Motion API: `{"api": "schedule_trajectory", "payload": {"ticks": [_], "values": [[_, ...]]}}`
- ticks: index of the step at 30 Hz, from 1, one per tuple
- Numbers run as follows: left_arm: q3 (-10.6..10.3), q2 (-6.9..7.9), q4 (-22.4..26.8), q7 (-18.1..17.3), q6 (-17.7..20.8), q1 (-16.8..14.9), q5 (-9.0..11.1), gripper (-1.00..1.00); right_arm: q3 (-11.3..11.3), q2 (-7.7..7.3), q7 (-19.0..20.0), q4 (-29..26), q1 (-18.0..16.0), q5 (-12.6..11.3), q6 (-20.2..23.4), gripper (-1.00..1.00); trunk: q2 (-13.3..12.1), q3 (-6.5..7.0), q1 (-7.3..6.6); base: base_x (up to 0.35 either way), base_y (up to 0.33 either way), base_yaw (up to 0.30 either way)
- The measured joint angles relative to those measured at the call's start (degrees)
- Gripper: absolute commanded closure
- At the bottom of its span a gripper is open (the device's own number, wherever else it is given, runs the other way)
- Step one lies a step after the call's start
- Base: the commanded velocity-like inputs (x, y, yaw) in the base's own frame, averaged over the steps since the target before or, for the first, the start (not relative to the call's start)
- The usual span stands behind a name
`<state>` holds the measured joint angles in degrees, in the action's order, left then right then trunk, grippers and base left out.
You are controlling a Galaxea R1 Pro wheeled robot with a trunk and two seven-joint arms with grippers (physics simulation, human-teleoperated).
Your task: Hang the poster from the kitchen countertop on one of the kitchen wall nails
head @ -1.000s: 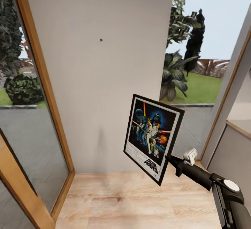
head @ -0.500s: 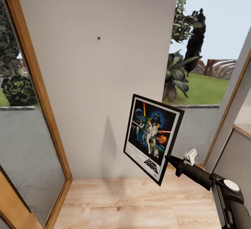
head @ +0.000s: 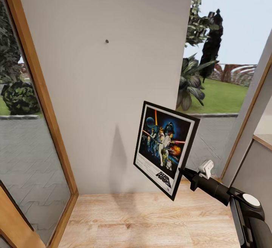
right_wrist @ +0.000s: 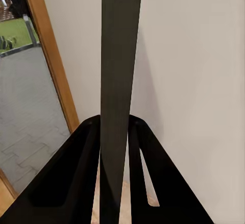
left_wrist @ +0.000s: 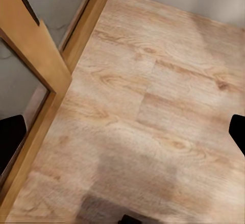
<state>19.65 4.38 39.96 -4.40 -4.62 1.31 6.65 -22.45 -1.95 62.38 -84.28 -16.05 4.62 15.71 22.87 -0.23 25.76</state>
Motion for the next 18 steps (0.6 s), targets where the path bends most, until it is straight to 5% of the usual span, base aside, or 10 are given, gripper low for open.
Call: {"api": "schedule_trajectory", "payload": {"ticks": [3,7,11,12,14,15,16,18], "values": [[0.04,0.02,-2.26,0.01,-0.43,0.0,-0.02,-1.0,0.06,-0.06,0.04,-0.47,0.0,-0.08,0.17,1.0,0.0,0.0,0.0,0.0,0.0,0.0],[0.05,-0.09,-5.2,0.02,-5.74,0.0,-0.02,-1.0,0.13,-0.12,0.27,-2.22,-0.03,-0.3,4.2,1.0,0.0,0.0,0.0,0.0,0.0,0.0],[0.02,-0.07,-7.25,0.02,-7.81,0.0,-0.03,-1.0,2.88,-0.26,0.78,-3.43,-0.48,-0.36,7.41,1.0,0.0,0.0,0.0,0.0,0.0,0.0],[0.01,-0.14,-8.75,0.02,-8.51,0.0,-0.05,-1.0,7.84,0.13,0.42,-3.87,-3.11,-0.49,10.16,1.0,-0.01,0.01,0.01,0.0,0.0,0.0],[0.01,-0.14,-9.09,0.02,-8.58,-0.01,-0.04,-1.0,11.21,0.17,0.09,-3.89,-5.7,-0.38,13.54,1.0,0.0,0.01,0.0,0.0,0.0,0.0],[0.01,-0.15,-9.33,0.02,-8.62,-0.01,-0.07,-1.0,16.73,0.13,-0.18,-3.88,-11.31,0.01,21.18,1.0,-0.01,-0.02,0.0,0.0,0.0,0.0],[0.01,-0.15,-9.38,0.02,-8.64,-0.01,-0.09,-1.0,19.13,0.13,-0.2,-3.94,-16.31,-0.65,24.21,1.0,0.0,0.02,0.0,0.0,0.0,0.0],[0.01,-0.15,-9.38,0.02,-8.64,-0.01,-0.08,-1.0,21.07,0.14,-0.23,-3.93,-17.69,-0.37,26.75,1.0,0.0,0.01,0.0,0.0,0.0,0.0]]}}
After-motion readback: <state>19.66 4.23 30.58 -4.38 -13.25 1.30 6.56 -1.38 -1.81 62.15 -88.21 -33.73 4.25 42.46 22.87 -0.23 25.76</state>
